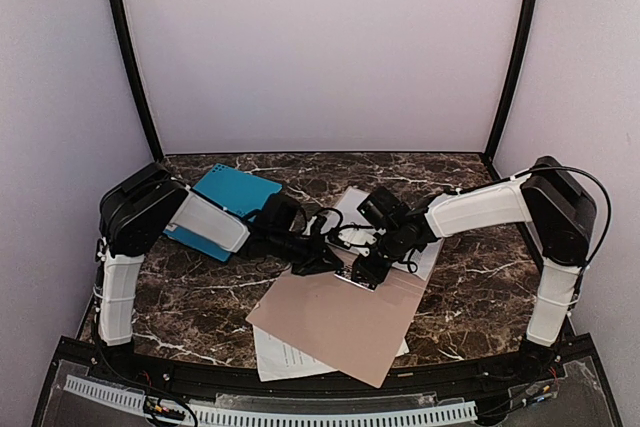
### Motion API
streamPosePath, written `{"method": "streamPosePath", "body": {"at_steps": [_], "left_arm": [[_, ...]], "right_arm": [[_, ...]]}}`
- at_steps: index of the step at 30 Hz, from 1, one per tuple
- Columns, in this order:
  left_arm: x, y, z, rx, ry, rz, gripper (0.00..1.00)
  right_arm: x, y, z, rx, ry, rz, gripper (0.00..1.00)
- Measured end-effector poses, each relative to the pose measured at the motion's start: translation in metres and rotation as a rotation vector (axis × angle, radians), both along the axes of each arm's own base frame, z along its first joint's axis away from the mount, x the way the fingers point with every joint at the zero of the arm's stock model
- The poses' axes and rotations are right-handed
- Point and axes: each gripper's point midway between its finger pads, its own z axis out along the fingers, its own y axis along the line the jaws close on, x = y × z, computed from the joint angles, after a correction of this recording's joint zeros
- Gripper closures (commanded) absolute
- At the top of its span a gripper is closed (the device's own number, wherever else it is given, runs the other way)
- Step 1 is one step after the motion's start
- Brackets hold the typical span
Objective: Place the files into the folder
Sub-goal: Open the spring clip on the folder.
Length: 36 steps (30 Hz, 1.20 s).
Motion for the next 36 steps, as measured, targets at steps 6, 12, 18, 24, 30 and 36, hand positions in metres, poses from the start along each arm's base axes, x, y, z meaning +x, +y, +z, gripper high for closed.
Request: {"method": "streamPosePath", "body": {"at_steps": [6,12,18,24,30,36], "left_arm": [[0.003,0.001,-0.002,0.051,0.019,0.015,0.99],[0.003,0.001,-0.003,0.123,0.044,0.019,0.99],[0.002,0.004,-0.007,0.182,0.075,0.013,0.99],[0.001,0.005,-0.009,0.212,0.079,-0.002,0.99],[-0.003,0.008,-0.015,0.222,0.09,-0.013,0.99],[-0.004,0.008,-0.016,0.219,0.097,-0.019,0.99]], "right_arm": [[0.0,0.0,0.0,0.0,0.0,-0.002,0.71],[0.001,0.0,0.0,0.002,0.002,-0.008,0.7],[0.001,-0.001,0.0,0.008,0.013,-0.025,0.69],[0.001,-0.001,-0.001,0.013,0.015,-0.029,0.68],[0.001,-0.001,-0.003,0.008,0.022,-0.035,0.7],[0.0,-0.001,-0.006,0.006,0.044,-0.036,0.74]]}}
